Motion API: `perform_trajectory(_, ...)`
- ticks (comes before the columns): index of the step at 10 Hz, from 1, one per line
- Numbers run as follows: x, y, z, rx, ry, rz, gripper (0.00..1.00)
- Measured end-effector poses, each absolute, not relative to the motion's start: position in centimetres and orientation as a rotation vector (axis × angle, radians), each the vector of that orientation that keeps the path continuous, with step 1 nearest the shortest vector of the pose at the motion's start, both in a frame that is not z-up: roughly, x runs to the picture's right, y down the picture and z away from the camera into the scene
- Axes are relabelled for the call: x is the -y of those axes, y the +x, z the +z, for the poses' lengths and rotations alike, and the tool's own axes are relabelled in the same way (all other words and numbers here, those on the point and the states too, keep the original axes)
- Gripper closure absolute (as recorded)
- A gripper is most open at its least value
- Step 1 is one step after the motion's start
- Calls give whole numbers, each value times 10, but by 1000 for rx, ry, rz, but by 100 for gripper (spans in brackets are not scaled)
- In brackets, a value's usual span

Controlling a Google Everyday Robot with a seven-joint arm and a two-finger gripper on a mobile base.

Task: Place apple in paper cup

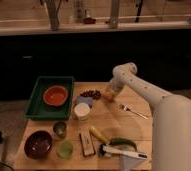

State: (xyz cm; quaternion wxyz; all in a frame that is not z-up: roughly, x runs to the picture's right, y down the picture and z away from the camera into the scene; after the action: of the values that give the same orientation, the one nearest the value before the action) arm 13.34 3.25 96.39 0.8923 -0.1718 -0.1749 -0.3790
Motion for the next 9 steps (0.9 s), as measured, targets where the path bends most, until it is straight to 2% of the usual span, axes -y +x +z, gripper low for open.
perform_trajectory(1, -33, 131, 961, 377, -350, -795, 98)
perform_trajectory(2, -31, 128, 958, 390, -338, -801, 100)
perform_trajectory(9, -16, 102, 924, 533, -277, -823, 100)
